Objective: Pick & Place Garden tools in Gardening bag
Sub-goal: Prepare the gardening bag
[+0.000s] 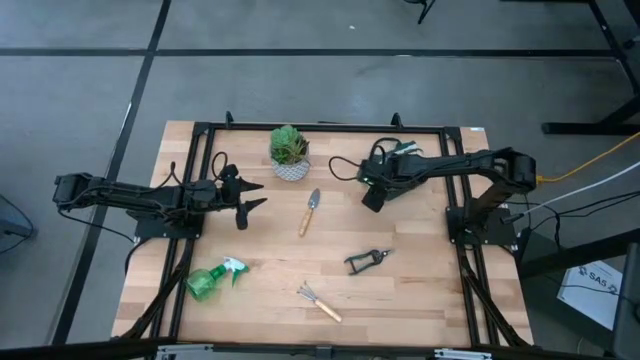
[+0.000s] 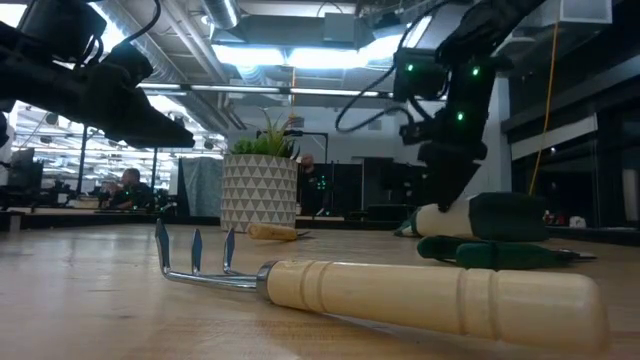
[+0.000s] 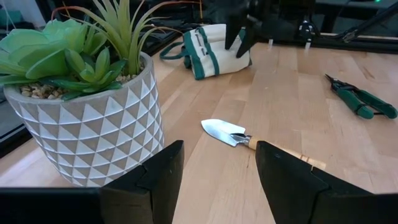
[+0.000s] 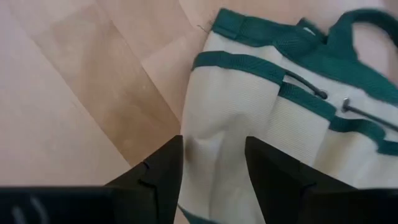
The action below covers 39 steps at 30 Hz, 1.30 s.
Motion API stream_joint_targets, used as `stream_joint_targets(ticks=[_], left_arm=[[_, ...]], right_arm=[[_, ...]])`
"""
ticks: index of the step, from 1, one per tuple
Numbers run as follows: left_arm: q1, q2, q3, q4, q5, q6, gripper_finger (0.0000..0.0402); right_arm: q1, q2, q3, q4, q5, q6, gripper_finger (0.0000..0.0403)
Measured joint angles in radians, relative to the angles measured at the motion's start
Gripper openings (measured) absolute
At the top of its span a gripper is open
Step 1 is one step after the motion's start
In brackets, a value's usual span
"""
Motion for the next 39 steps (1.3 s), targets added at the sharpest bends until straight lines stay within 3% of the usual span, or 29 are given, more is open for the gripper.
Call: stream_joint_targets(ticks=[8,18,26,30,35,39], left_arm=[[0.0,0.0,0.0,0.0,0.0,0.0,0.0196],[0.0,0.0,0.0,0.0,0.0,0.0,0.0196],[0.0,0.0,0.0,0.0,0.0,0.0,0.0196],[0.0,0.0,0.0,0.0,0.0,0.0,0.0196],[0.0,0.0,0.0,0.0,0.0,0.0,0.0196],[0.0,0.0,0.0,0.0,0.0,0.0,0.0196]], right_arm=[[-0.01,0.122,0.0,0.009,0.024,-0.031,0.017],[-0.006,0.137,0.0,0.005,0.023,-0.057,0.0026],[0.026,0.088,-0.002,0.047,0.016,-0.118,0.0007],[0.067,0.008,-0.042,0.198,0.02,-0.196,0.0007],[0.101,-0.137,-0.195,0.452,-0.013,-0.218,0.0006],[0.123,-0.24,-0.376,0.802,-0.103,-0.211,0.0005]])
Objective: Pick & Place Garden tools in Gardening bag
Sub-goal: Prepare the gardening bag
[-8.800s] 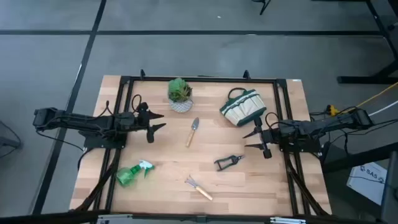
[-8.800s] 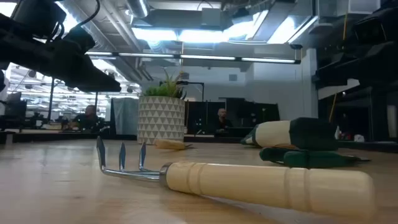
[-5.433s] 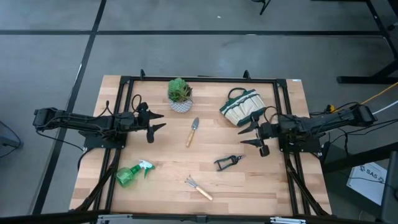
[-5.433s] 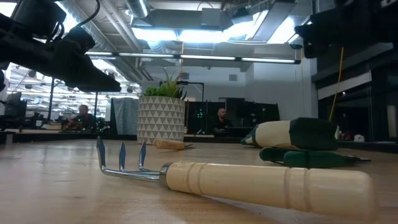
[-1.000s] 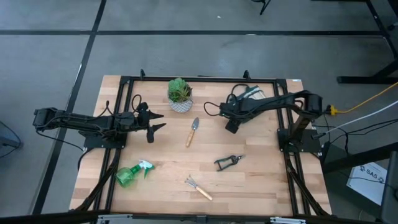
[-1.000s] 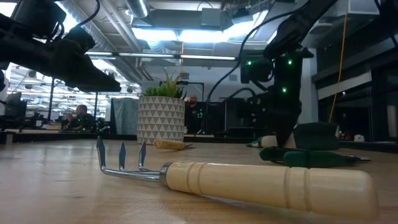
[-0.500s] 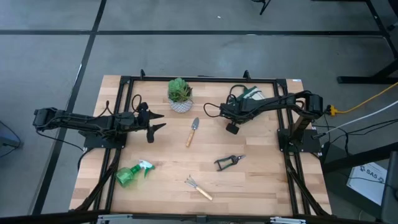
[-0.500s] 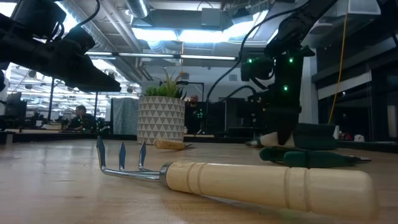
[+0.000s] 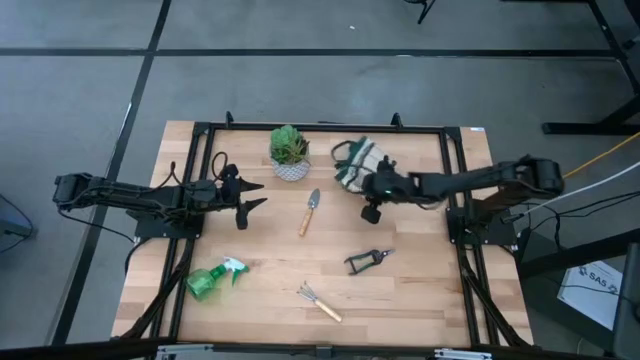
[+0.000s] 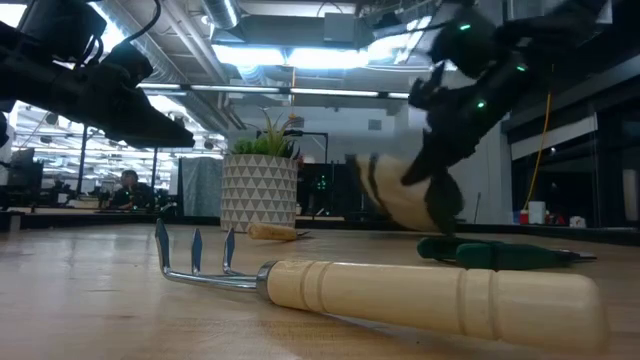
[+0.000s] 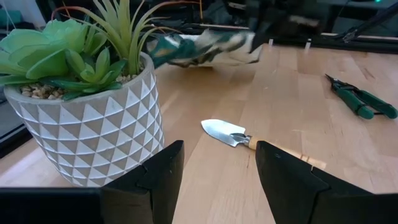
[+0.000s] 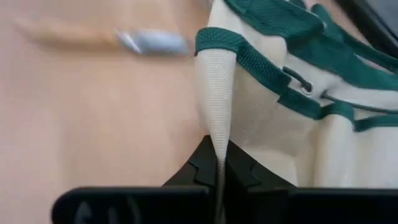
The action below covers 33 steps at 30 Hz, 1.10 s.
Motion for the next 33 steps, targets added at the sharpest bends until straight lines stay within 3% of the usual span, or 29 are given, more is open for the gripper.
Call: stream_joint_targets(ticks=[4,8,14,21,28,33], left_arm=[[0.0,0.0,0.0,0.0,0.001,0.0,0.0196],[0.0,0.0,0.0,0.0,0.002,0.0,0.0196],[0.0,0.0,0.0,0.0,0.001,0.0,0.0196],[0.0,0.0,0.0,0.0,0.001,0.0,0.0196],[0.0,0.0,0.0,0.0,0.001,0.0,0.0196],[0.0,0.0,0.0,0.0,0.001,0.0,0.0196]], right_arm=[[0.019,-0.028,-0.176,0.432,-0.1,0.0,0.0005],[0.028,-0.008,-0.266,0.691,-0.101,-0.013,0.0005],[0.028,0.054,-0.279,0.83,-0.098,-0.084,0.0006],[0.027,0.2,-0.249,1.108,-0.069,-0.133,0.0006],[0.026,0.347,-0.141,1.127,-0.061,-0.106,0.0006],[0.028,0.373,-0.13,1.126,-0.049,-0.013,0.0006]])
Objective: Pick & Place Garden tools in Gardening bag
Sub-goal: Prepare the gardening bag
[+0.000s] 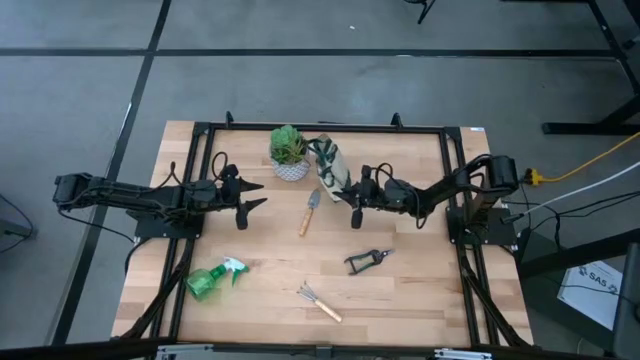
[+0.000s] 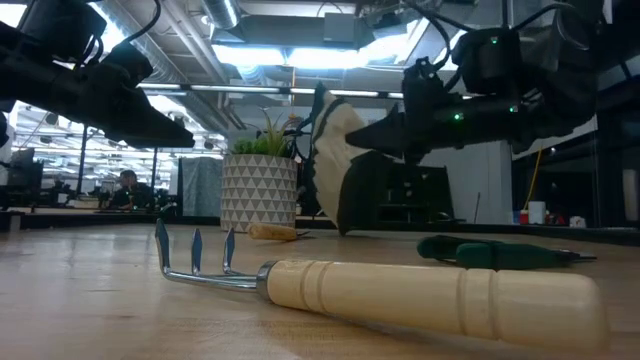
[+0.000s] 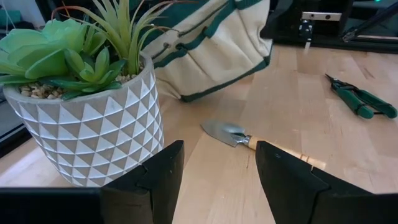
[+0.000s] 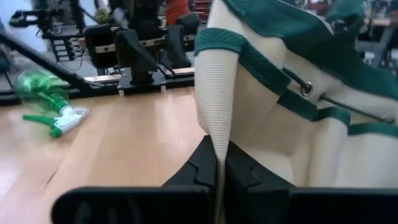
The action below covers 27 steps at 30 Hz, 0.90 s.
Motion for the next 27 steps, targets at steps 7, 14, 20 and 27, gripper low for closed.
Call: stream_joint_targets(ticks=[7,14,20,27], left_arm=[[0.0,0.0,0.0,0.0,0.0,0.0,0.0196],[0.0,0.0,0.0,0.0,0.0,0.0,0.0196],[0.0,0.0,0.0,0.0,0.0,0.0,0.0196],[0.0,0.0,0.0,0.0,0.0,0.0,0.0196]], right_arm=[[0.0,0.0,-0.002,-0.015,0.044,0.121,0.001],[0.001,0.0,-0.003,-0.063,0.006,0.172,0.005],[0.001,0.0,-0.003,-0.11,0.002,0.21,0.0104],[0.0,0.0,-0.003,-0.199,0.003,0.229,0.0154]])
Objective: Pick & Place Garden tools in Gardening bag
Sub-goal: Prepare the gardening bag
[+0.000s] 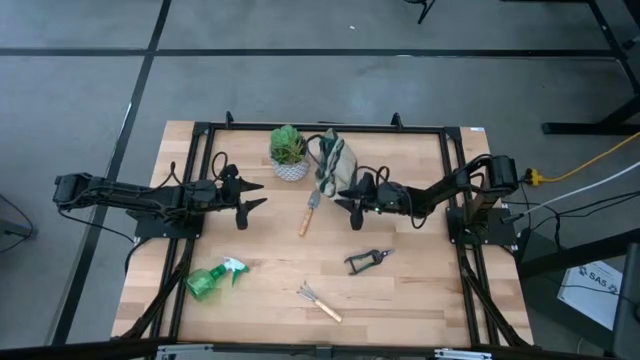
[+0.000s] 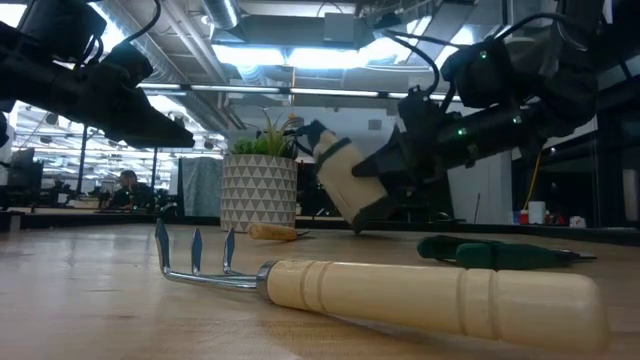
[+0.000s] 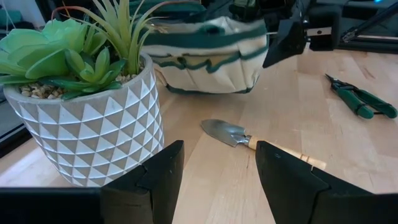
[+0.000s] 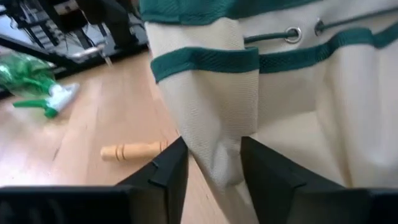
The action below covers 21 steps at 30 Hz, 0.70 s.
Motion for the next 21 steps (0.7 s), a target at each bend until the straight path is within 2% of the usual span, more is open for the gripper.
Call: stream_joint_targets(ticks=[16,18,21], left_arm=[[0.0,0.0,0.0,0.0,0.0,0.0,0.0196],[0.0,0.0,0.0,0.0,0.0,0.0,0.0196],[0.0,0.0,0.0,0.0,0.0,0.0,0.0196]], right_arm=[[-0.004,-0.006,0.017,-0.072,-0.013,0.013,0.0232],[-0.009,-0.006,0.051,-0.121,-0.049,0.01,0.0234],[-0.017,-0.006,0.157,-0.299,-0.08,0.006,0.0234]])
